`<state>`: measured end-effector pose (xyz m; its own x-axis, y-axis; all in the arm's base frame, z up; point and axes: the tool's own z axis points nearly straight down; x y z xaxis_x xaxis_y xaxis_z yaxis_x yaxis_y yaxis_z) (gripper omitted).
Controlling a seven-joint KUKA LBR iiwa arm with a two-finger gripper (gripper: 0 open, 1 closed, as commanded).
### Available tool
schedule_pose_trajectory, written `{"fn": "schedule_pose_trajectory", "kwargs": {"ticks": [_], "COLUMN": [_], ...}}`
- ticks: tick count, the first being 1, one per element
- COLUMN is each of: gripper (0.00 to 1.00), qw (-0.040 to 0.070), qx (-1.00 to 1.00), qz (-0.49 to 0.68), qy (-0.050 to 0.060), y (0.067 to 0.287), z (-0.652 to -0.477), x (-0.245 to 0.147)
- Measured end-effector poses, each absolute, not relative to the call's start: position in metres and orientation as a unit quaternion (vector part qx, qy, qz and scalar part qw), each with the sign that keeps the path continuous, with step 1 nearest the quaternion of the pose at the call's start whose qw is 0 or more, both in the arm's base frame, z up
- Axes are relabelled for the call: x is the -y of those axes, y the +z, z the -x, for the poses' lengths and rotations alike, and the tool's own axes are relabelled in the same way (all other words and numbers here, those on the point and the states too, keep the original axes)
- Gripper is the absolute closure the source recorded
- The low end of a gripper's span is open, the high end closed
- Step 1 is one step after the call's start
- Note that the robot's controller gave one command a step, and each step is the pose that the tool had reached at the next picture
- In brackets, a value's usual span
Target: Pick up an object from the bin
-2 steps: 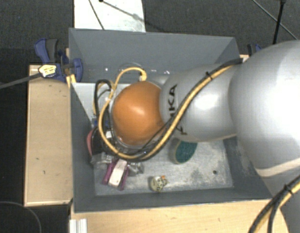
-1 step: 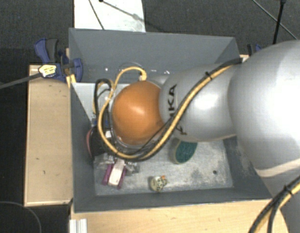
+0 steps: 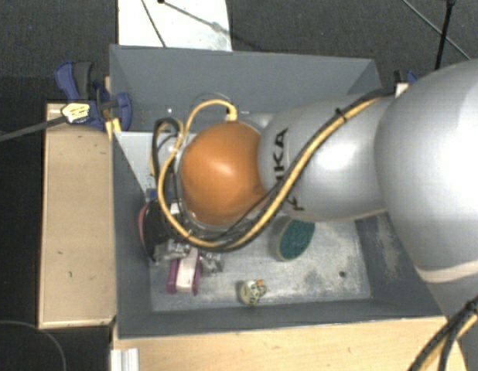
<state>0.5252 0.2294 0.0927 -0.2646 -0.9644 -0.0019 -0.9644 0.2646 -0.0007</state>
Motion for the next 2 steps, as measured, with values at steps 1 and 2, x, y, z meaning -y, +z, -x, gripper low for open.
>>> {"fn": "schedule_pose_trajectory", "kwargs": {"ticks": [1, 2], "gripper": [1.00, 1.00], "qw": [0.005, 0.002], "qx": [-0.798, -0.800], "qz": [0.603, 0.600], "qy": [-0.001, 0.001], "y": [0.1855, 0.1879], "z": [-0.5271, -0.5279], "x": [-0.2303, -0.2307]}}
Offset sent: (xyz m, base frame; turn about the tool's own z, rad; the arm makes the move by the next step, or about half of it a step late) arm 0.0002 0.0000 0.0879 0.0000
